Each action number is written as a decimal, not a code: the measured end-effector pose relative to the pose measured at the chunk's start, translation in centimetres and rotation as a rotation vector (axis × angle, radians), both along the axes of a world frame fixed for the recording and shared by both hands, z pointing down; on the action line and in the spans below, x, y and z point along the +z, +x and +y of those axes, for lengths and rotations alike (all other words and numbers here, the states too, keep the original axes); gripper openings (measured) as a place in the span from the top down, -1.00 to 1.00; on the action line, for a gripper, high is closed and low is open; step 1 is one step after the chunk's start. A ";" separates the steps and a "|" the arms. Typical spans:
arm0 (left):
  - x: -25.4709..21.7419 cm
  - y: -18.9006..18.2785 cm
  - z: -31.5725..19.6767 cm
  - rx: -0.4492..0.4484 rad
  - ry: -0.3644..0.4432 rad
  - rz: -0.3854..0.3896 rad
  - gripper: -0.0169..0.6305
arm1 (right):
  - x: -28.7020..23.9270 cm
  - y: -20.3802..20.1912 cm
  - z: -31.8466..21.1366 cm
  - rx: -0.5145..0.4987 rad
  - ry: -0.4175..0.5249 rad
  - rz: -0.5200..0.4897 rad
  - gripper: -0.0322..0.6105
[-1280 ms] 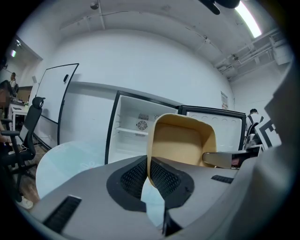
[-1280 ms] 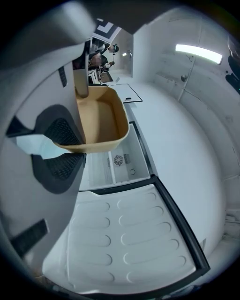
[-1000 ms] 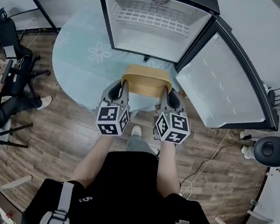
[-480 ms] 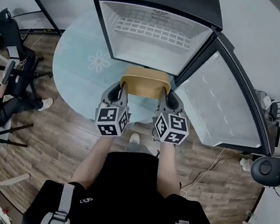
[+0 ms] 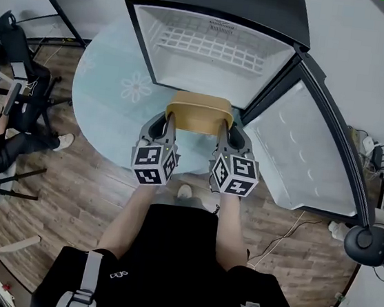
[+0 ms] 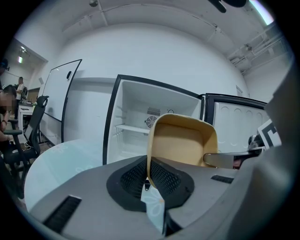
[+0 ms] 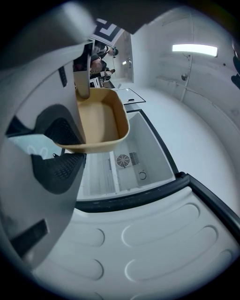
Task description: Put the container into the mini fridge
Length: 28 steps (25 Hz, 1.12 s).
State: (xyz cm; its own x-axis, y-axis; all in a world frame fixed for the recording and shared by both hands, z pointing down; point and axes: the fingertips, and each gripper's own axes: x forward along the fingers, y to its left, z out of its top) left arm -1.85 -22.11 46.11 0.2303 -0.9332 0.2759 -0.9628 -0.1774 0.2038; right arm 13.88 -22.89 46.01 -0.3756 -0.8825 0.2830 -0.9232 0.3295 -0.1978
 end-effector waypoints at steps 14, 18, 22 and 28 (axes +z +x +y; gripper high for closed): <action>2.1 -1.0 -4.8 0.042 -0.068 0.011 0.90 | 1.7 -1.0 -3.8 0.033 -0.061 0.023 0.77; 3.1 -1.3 -6.0 0.053 -0.095 0.019 0.90 | 2.6 -1.4 -4.8 0.043 -0.084 0.035 0.77; 4.0 -1.6 -7.0 0.060 -0.114 0.041 0.90 | 3.2 -1.7 -6.0 0.041 -0.093 0.051 0.77; 5.2 -2.0 -8.6 0.070 -0.127 0.073 0.90 | 4.0 -2.1 -7.6 0.028 -0.106 0.081 0.77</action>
State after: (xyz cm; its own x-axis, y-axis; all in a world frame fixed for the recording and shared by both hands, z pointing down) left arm -3.82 -30.75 51.35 0.3169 -0.8731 0.3705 -0.9309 -0.2116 0.2976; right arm 11.79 -30.52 50.02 -0.3237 -0.8557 0.4037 -0.9460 0.2851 -0.1542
